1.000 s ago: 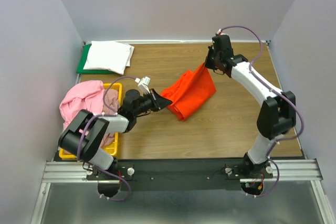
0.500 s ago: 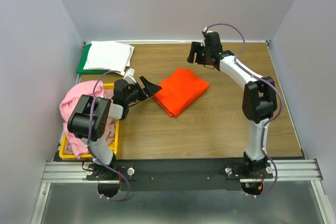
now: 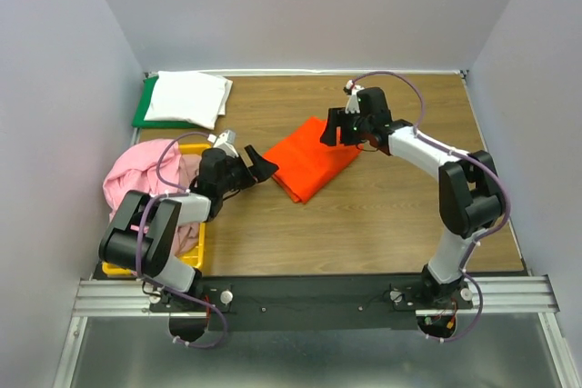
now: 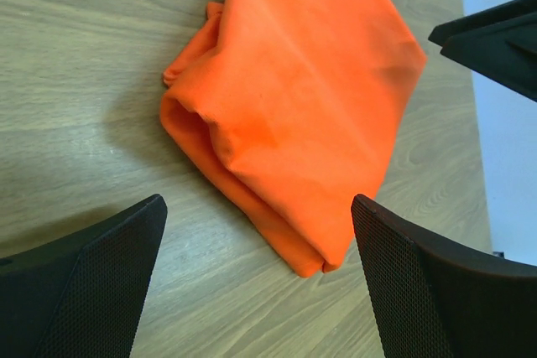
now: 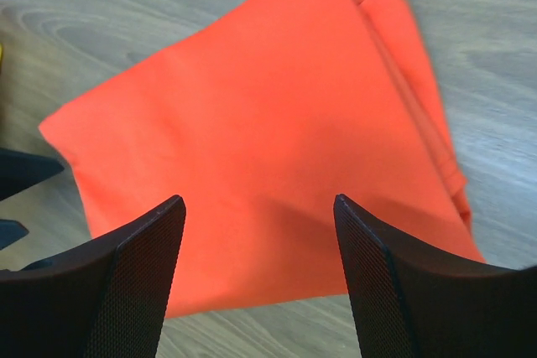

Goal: Fold and stack the t-shirts
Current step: Fold the tshirt, then neatly place the folded tshirt to the corner

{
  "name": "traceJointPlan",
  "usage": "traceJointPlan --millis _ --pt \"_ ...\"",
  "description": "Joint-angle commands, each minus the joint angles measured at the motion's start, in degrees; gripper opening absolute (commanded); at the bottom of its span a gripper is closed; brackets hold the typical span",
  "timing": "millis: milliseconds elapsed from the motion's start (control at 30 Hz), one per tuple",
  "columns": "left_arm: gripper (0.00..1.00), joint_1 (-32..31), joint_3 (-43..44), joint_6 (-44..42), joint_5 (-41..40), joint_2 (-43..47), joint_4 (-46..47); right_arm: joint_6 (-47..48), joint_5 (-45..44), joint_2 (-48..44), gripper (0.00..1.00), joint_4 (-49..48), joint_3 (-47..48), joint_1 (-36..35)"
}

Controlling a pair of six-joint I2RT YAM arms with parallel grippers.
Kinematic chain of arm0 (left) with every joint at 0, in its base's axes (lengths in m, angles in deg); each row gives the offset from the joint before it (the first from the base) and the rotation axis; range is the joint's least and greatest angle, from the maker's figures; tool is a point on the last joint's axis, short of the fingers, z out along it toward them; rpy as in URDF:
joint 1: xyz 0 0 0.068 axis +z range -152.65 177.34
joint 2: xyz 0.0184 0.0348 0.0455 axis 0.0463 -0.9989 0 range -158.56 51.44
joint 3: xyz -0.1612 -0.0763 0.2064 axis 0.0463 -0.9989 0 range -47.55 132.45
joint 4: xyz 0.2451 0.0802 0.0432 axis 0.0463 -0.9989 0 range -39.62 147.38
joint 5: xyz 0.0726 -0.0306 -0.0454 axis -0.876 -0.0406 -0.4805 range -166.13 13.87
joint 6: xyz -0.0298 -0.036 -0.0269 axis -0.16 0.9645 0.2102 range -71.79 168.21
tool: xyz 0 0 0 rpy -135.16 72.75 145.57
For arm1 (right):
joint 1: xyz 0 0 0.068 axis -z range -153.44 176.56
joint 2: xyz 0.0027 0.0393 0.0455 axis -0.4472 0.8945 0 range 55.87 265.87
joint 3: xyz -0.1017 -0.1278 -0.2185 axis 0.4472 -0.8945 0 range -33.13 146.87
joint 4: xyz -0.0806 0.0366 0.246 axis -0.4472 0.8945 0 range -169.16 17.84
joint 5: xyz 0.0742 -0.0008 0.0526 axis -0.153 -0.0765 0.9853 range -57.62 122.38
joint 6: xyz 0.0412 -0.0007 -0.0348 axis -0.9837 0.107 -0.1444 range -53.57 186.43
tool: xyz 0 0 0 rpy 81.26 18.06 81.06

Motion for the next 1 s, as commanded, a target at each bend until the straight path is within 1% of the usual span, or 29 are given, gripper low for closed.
traceJointPlan --millis 0,133,233,500,667,933,967 --pt "0.98 -2.37 -0.05 -2.41 -3.84 1.14 -4.7 1.23 6.86 1.85 0.78 -4.23 -2.06 -0.09" --pt "0.98 -5.28 0.83 -1.97 -4.36 -0.36 -5.15 0.17 7.49 3.52 0.77 -6.52 -3.91 -0.09" --pt "0.98 -7.3 2.76 -1.88 -4.45 -2.28 -5.06 -0.62 6.7 4.23 0.77 -6.52 -5.4 -0.09" --pt "0.98 -7.74 5.66 -2.41 -3.13 -8.44 -4.98 -3.96 3.71 4.32 0.77 -6.52 -11.55 0.0" --pt "0.98 -7.92 7.33 -1.44 -1.47 -11.78 -3.31 -4.66 2.92 3.79 0.77 -6.78 -15.16 -0.09" --pt "0.98 -11.78 9.97 2.07 -1.64 -17.49 -1.82 -5.98 4.67 1.59 0.77 -6.87 -17.71 -0.09" --pt "0.98 -12.13 10.23 2.51 -1.64 -17.93 -1.38 -6.16 5.02 1.42 0.77 -8.61 -17.97 -0.09"
